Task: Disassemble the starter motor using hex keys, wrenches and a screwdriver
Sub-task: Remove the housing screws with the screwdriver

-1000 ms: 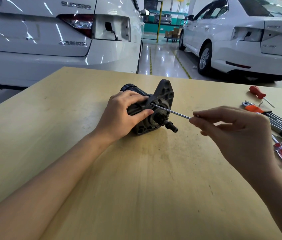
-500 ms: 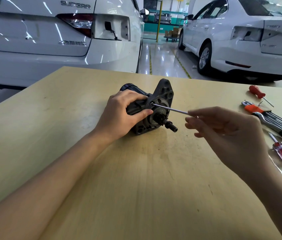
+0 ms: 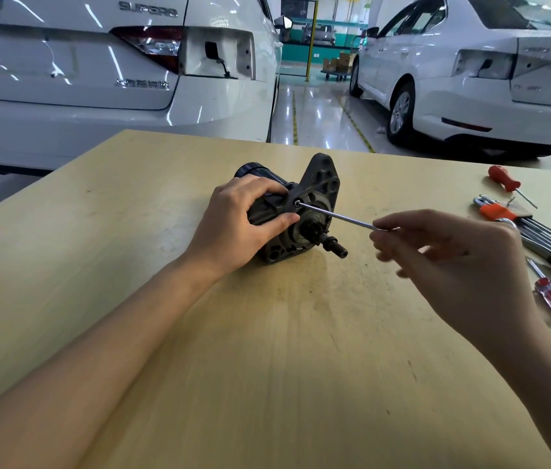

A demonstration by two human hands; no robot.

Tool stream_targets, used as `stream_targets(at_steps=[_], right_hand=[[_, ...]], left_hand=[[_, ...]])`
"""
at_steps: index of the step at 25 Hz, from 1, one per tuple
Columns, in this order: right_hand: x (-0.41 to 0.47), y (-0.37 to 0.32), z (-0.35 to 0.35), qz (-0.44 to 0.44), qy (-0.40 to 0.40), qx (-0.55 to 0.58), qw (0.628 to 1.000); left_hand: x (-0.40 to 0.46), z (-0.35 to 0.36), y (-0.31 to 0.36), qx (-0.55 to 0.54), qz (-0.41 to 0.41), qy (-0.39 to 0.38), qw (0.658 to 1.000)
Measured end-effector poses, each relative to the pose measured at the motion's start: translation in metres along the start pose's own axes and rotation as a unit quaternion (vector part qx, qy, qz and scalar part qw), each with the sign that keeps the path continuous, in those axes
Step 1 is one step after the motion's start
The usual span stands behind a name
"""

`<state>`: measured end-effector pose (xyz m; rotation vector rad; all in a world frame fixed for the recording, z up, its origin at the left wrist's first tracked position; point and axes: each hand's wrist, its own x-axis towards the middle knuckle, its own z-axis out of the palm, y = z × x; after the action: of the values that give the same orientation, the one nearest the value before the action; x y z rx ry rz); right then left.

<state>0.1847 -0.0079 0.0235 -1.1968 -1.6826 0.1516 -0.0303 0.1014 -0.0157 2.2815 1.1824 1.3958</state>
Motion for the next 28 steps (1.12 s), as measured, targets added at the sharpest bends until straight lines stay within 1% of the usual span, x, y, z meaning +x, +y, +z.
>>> stream_targets(at_steps=[5, 10, 13, 16, 19, 21, 23, 24, 25, 26, 28], right_hand=[[-0.001, -0.001, 0.004, -0.031, 0.020, -0.014, 0.999], [-0.002, 0.002, 0.005, -0.030, 0.022, -0.033, 0.999], [-0.002, 0.004, 0.006, -0.035, 0.066, -0.038, 0.997], [0.002, 0.005, 0.004, 0.015, 0.129, 0.053, 0.990], [0.009, 0.006, 0.000, 0.082, 0.141, 0.172, 0.971], [0.012, 0.009, 0.003, 0.154, 0.109, 0.261, 0.947], [0.015, 0.013, 0.012, 0.233, 0.043, 0.327, 0.915], [0.018, 0.016, 0.016, 0.259, 0.006, 0.340, 0.904], [0.021, 0.019, 0.021, 0.271, -0.031, 0.333, 0.903], [0.025, 0.021, 0.027, 0.270, -0.063, 0.304, 0.911], [0.036, 0.022, 0.041, 0.229, -0.107, 0.184, 0.950]], left_hand=[[0.000, 0.000, 0.000, -0.001, 0.000, 0.003, 1.000], [-0.001, 0.001, 0.000, 0.014, 0.006, 0.005, 1.000], [0.000, 0.001, 0.001, 0.019, 0.009, -0.004, 1.000], [0.000, 0.001, 0.002, 0.008, -0.003, -0.004, 1.000], [0.000, 0.001, 0.001, -0.012, -0.013, -0.001, 1.000], [0.001, 0.001, 0.001, -0.021, -0.019, 0.007, 1.000], [0.000, 0.002, 0.001, -0.027, -0.027, 0.015, 0.999], [0.000, 0.002, 0.001, -0.025, -0.026, 0.015, 0.999], [0.000, 0.003, 0.001, -0.017, -0.021, 0.012, 1.000], [0.000, 0.003, 0.001, -0.005, -0.015, 0.008, 1.000], [0.000, 0.003, 0.001, 0.006, -0.007, 0.002, 1.000]])
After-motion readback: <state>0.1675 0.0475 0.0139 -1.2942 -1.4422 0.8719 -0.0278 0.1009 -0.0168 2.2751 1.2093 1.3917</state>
